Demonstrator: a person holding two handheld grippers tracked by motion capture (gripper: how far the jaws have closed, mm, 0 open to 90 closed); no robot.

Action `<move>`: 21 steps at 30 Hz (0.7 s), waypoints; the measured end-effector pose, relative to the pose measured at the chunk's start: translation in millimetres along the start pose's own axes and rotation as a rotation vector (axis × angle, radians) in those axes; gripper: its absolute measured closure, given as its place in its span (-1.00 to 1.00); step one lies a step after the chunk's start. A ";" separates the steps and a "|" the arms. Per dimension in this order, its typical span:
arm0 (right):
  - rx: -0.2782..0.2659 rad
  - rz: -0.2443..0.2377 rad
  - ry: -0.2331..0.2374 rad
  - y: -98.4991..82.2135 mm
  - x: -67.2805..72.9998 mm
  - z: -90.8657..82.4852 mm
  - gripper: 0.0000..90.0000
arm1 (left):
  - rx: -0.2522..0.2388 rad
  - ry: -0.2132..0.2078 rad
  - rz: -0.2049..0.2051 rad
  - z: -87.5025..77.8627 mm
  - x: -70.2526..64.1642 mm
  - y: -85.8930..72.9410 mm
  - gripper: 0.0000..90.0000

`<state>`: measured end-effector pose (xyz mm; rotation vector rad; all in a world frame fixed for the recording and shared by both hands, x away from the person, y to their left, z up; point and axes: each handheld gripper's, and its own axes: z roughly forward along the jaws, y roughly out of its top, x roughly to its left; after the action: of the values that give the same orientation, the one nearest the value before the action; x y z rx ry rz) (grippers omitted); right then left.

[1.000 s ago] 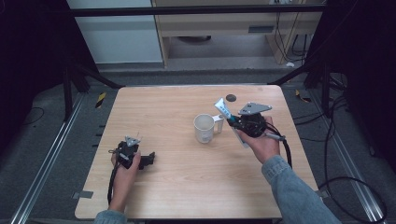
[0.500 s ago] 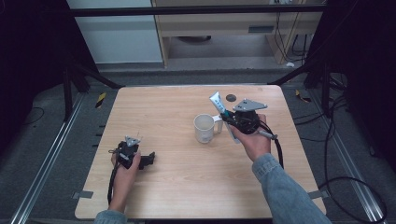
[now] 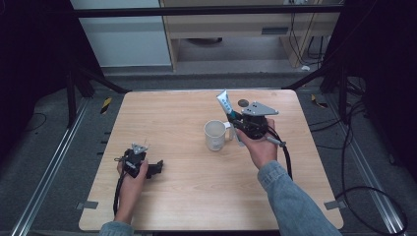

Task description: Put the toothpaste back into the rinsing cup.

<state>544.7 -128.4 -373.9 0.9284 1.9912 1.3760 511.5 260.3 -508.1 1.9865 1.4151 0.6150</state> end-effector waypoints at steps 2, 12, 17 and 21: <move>-0.008 0.008 -0.001 1.7 0.2 0.5 0.72 | 0.000 0.000 0.000 0.0 0.0 0.0 -1.00; -0.038 0.029 0.001 8.8 2.2 3.2 0.72 | 0.000 0.000 0.000 0.0 0.0 0.0 -1.00; -0.058 0.044 -0.005 9.3 3.4 4.6 0.72 | 0.000 0.000 0.000 0.0 0.0 0.0 -1.00; -0.078 0.049 -0.016 9.6 5.7 5.7 0.72 | 0.000 0.000 0.000 0.0 0.0 0.0 -1.00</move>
<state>547.7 -118.4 -367.0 0.9555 1.9001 1.4582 511.5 260.3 -508.1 1.9868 1.4152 0.6152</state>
